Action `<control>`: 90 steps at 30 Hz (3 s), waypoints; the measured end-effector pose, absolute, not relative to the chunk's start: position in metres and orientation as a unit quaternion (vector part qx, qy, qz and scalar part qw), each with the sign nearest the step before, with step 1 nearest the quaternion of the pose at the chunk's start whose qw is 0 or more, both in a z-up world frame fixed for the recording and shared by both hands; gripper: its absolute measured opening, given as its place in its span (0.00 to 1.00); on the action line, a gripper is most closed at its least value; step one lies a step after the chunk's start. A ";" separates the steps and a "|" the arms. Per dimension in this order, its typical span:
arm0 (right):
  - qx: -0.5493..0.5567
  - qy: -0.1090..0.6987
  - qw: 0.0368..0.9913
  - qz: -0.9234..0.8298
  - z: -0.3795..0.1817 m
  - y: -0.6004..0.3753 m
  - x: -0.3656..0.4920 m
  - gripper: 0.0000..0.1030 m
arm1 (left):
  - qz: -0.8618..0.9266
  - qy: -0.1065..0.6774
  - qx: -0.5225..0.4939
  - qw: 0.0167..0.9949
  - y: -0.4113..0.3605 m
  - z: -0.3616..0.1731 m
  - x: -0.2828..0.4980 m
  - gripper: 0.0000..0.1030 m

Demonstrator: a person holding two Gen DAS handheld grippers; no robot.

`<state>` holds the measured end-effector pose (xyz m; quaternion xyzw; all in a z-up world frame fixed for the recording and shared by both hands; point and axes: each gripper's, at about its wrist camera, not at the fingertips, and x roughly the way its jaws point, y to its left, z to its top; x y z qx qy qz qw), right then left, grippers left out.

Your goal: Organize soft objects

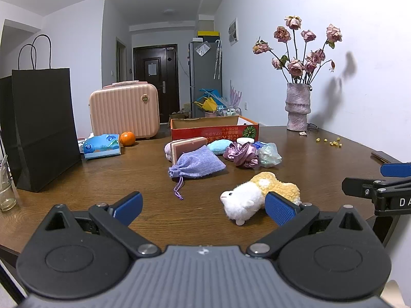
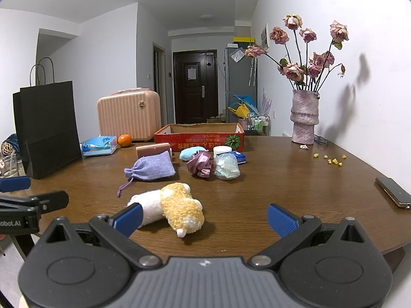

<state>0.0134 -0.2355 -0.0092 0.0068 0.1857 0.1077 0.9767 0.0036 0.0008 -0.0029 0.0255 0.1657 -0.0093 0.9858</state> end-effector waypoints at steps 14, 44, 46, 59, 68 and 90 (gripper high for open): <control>0.005 0.184 0.977 0.104 -0.009 -0.238 0.012 1.00 | -0.009 0.167 0.025 0.986 0.001 -0.004 0.005 1.00; 0.004 0.183 0.978 0.103 -0.009 -0.238 0.012 1.00 | -0.010 0.167 0.024 0.986 0.003 -0.005 0.006 1.00; 0.003 0.183 0.978 0.103 -0.009 -0.238 0.012 1.00 | -0.010 0.167 0.024 0.986 0.003 -0.004 0.005 1.00; 0.000 0.184 0.978 0.102 -0.009 -0.240 0.013 1.00 | -0.010 0.167 0.023 0.986 0.003 -0.004 0.005 1.00; -0.015 0.197 0.975 0.096 -0.013 -0.234 0.025 1.00 | -0.002 0.178 0.017 0.984 0.012 -0.011 0.010 1.00; -0.074 0.257 0.954 0.134 -0.031 -0.196 0.094 1.00 | 0.009 0.210 0.016 0.977 0.021 -0.016 0.054 1.00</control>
